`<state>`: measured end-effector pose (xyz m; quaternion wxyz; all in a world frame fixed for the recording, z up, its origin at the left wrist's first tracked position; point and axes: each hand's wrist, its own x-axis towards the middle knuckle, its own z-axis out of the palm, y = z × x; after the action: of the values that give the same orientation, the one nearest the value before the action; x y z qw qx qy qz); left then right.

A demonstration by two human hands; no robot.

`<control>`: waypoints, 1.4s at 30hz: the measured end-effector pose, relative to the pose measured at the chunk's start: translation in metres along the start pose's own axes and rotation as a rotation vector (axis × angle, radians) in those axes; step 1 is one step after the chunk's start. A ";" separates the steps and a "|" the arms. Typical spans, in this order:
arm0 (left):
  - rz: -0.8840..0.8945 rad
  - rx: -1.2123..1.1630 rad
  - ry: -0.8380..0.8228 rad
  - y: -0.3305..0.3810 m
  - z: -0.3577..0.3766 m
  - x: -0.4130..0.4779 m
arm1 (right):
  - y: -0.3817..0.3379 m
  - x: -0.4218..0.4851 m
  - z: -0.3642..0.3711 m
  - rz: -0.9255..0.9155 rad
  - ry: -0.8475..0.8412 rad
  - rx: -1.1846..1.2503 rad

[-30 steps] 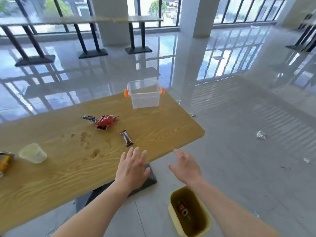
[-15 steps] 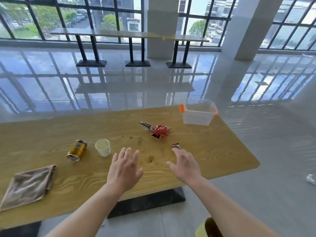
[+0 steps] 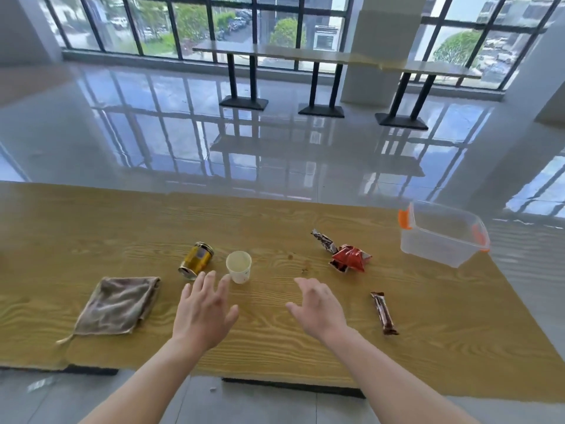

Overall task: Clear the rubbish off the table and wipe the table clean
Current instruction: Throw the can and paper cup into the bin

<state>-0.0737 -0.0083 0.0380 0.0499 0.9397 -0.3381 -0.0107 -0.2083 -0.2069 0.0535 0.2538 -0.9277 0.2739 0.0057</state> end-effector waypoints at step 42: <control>-0.069 -0.231 -0.205 -0.092 0.064 0.172 | -0.078 0.167 0.083 0.130 -0.099 0.075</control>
<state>0.1137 -0.0527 -0.0323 0.1227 0.9328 -0.3053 -0.1472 -0.0163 -0.1957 -0.0075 0.3005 -0.8964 0.3206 0.0576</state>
